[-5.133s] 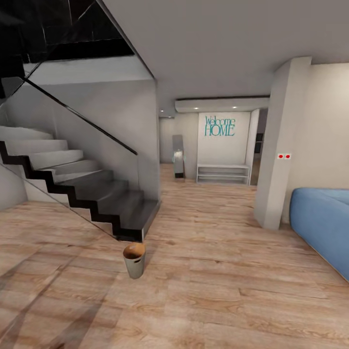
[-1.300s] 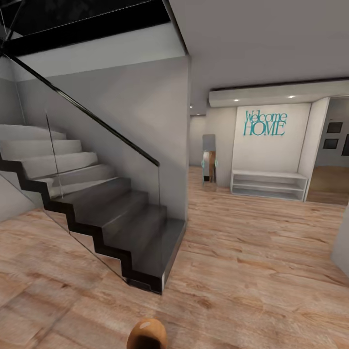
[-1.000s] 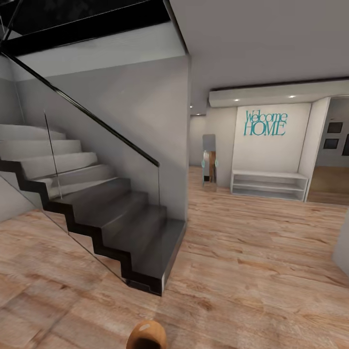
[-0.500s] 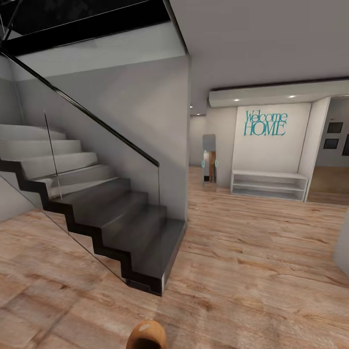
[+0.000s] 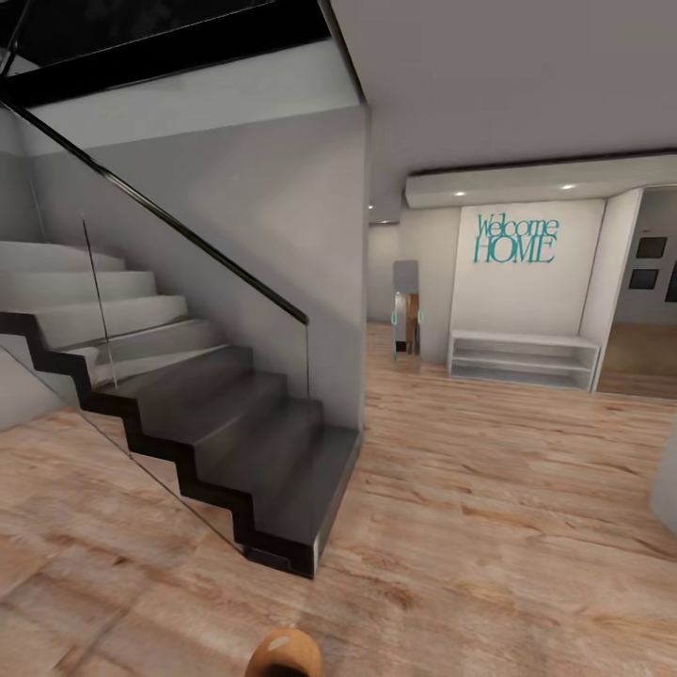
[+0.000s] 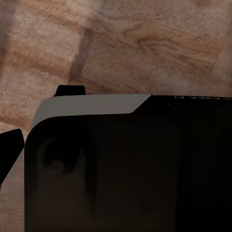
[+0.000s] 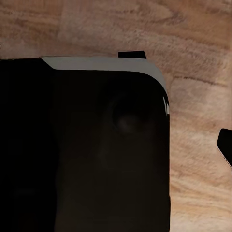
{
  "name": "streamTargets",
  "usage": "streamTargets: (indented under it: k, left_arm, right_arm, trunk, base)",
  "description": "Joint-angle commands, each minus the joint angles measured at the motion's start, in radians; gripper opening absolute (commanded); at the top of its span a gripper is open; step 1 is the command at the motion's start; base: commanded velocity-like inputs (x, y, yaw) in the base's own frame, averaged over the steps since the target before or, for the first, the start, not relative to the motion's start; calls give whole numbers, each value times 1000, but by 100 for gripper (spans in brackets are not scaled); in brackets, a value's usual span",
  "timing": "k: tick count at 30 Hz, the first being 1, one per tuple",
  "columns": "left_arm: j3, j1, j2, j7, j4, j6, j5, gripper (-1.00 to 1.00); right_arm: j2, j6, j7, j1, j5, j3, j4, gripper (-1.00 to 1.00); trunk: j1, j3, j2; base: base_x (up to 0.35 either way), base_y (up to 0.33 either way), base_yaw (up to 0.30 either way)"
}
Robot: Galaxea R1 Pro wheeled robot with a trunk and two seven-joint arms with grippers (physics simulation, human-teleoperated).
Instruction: Put the three can of soda from the living room inside the tash can in the kitchen.
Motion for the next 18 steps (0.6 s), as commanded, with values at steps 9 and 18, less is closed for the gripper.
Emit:
streamTargets:
  k: [9,18]
  left_arm:
    - [0,0,0,0,-1,0,0,100]
    - [1,0,0,2,-1,0,0,100]
  right_arm:
    - [0,0,-2,0,0,-1,0,100]
    - [0,0,-5,0,0,0,0,100]
  trunk:
    - [0,0,0]
    - [0,0,0]
  base:
    - [245,0,0]
    - [27,0,4]
